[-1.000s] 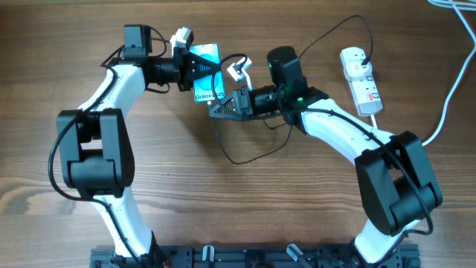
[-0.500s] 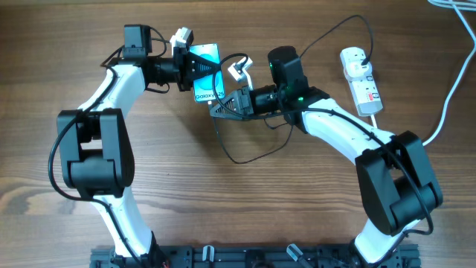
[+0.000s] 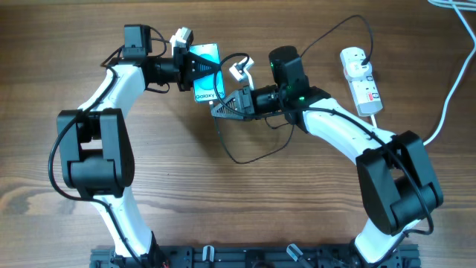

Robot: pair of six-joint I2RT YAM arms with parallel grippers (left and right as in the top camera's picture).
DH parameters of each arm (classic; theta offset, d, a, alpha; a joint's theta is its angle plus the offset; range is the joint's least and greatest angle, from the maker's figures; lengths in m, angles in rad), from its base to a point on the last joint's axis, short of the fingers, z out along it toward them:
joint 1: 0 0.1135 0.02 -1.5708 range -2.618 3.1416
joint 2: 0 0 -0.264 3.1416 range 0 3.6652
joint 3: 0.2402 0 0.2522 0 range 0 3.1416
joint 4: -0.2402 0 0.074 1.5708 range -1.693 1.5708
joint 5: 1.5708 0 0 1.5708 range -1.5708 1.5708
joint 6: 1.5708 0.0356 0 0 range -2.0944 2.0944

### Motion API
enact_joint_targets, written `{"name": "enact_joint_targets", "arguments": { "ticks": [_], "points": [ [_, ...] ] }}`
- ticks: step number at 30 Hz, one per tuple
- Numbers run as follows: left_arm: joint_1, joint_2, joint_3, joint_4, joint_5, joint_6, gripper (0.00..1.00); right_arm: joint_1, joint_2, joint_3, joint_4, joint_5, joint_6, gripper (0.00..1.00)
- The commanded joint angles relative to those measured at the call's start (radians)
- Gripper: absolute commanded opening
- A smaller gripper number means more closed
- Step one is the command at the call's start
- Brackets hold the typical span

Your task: Plug charger to phone and switch on socket

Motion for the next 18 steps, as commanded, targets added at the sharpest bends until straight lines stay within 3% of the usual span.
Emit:
{"name": "enact_joint_targets", "arguments": {
  "ticks": [1, 18],
  "points": [
    [0.0, -0.026, 0.0, -0.004, 0.058, -0.013, 0.04, -0.033, -0.014, 0.013, 0.003, 0.045, 0.011, 0.04],
    [-0.016, -0.026, 0.0, 0.026, 0.058, 0.018, 0.04, -0.034, -0.014, 0.013, 0.056, 0.055, 0.113, 0.04]
  ]
}}
